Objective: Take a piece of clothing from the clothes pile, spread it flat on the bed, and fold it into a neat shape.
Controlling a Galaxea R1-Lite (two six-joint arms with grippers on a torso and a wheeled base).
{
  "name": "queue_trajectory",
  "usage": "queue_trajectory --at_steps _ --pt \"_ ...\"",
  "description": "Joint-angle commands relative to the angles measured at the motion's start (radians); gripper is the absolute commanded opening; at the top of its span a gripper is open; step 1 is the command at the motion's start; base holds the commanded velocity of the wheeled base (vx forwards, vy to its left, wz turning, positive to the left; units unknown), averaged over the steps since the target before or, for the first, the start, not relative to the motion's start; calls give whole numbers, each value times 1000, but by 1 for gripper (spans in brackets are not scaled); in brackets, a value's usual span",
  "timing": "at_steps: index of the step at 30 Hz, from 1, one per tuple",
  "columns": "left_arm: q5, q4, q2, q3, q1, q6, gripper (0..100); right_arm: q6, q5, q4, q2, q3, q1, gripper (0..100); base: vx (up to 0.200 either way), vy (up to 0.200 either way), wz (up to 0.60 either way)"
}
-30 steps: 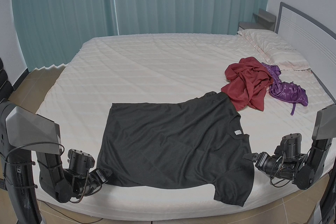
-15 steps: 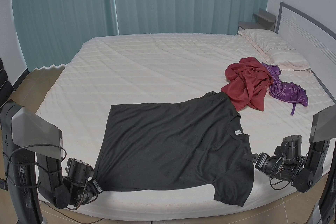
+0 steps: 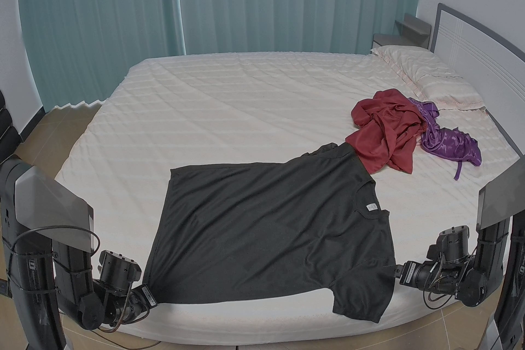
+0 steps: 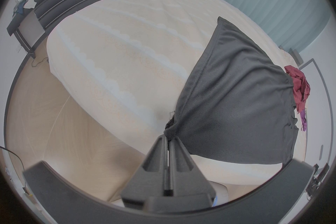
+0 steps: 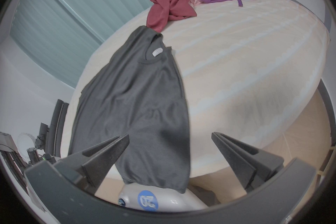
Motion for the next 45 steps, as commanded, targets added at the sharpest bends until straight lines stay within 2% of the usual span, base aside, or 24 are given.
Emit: queue_trajectory --at_steps 1,6,8,9,13,23,29,33,34,39,45 --pt "-24 -21 14 11 0 0 0 -17 4 -34 102 -1 -9 100 0 0 0" --pt "-29 -28 19 11 1 0 0 -20 7 -156 180 -18 14 100 0 0 0" --pt "-35 -28 23 10 1 0 0 -22 4 -162 202 -40 22 100 0 0 0" --pt "-39 -30 23 10 1 0 0 -23 4 -159 212 -58 23 0 0 0 0" --pt "-45 -30 23 11 3 0 0 -42 10 -143 214 -103 25 0 0 0 0" --pt "-47 -67 37 36 4 0 0 -112 -34 -133 154 -179 -3 0 0 0 0" --pt "-49 -99 43 53 3 0 0 -227 -22 -116 143 -224 -39 0 0 0 0" --pt "-58 -99 43 53 4 0 0 -252 -20 -90 156 -248 -39 0 0 0 0" --pt "-59 -100 43 53 4 0 0 -252 -20 -87 156 -253 -39 100 0 0 0" --pt "-65 -100 42 53 4 -1 0 -252 -20 -90 122 -228 -50 100 0 0 0" --pt "-67 -100 42 53 4 2 0 -249 1 -84 33 -146 -108 100 0 0 0"
